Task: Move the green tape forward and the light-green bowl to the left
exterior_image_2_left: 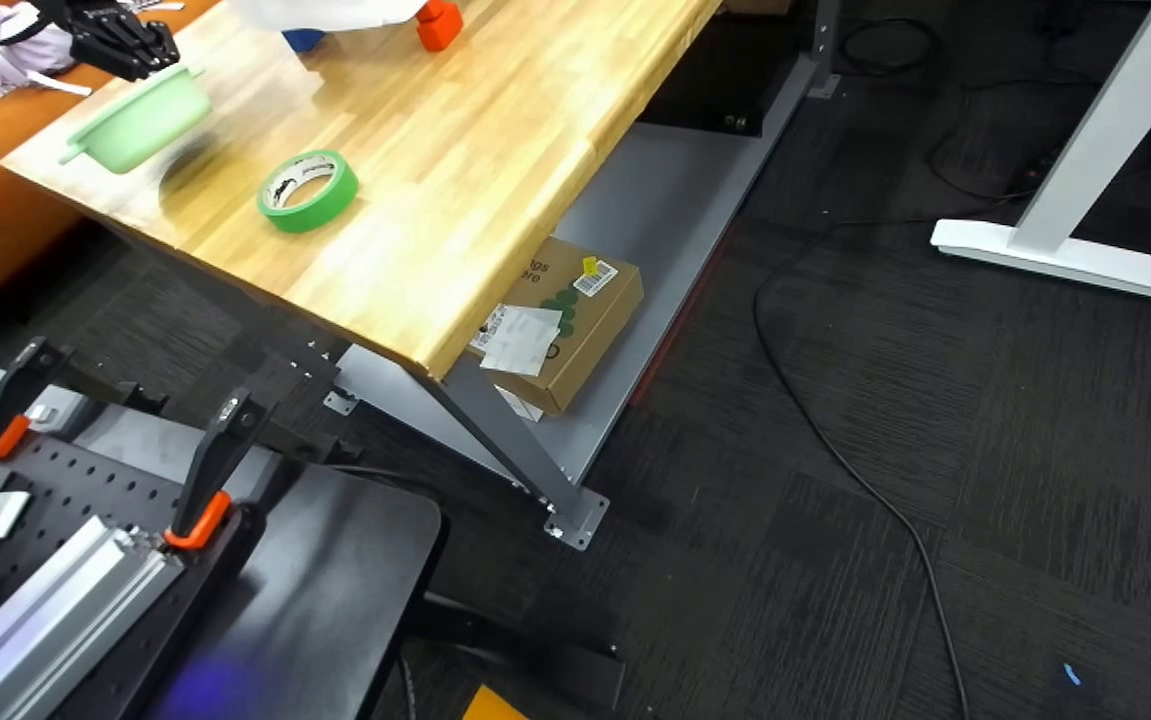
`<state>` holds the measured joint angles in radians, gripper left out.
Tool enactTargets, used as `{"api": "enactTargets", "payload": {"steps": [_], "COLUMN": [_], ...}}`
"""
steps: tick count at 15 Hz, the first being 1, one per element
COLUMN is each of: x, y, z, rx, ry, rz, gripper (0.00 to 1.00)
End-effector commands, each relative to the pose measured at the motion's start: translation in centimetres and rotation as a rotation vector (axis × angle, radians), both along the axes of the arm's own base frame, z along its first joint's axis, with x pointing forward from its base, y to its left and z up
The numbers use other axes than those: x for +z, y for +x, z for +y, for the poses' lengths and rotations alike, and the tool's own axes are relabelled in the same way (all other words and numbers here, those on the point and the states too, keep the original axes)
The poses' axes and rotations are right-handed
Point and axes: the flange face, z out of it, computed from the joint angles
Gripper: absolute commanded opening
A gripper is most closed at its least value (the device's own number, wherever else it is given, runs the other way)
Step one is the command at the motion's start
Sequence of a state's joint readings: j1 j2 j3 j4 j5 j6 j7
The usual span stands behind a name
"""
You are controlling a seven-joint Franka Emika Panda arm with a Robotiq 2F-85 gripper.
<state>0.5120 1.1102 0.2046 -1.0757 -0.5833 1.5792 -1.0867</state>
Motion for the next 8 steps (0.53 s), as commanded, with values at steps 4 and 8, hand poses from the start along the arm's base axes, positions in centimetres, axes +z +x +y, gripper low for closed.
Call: {"api": "enactTargets", "payload": {"steps": [4,8], "x": [-1.05,-0.93], "y": [-0.02,0.21], "z": [0.59,0.63], "rx": [0.016,0.014], "ry": [-0.030,-0.033], "rz": [0.036,0.036], "gripper": [0.09,0.09]}}
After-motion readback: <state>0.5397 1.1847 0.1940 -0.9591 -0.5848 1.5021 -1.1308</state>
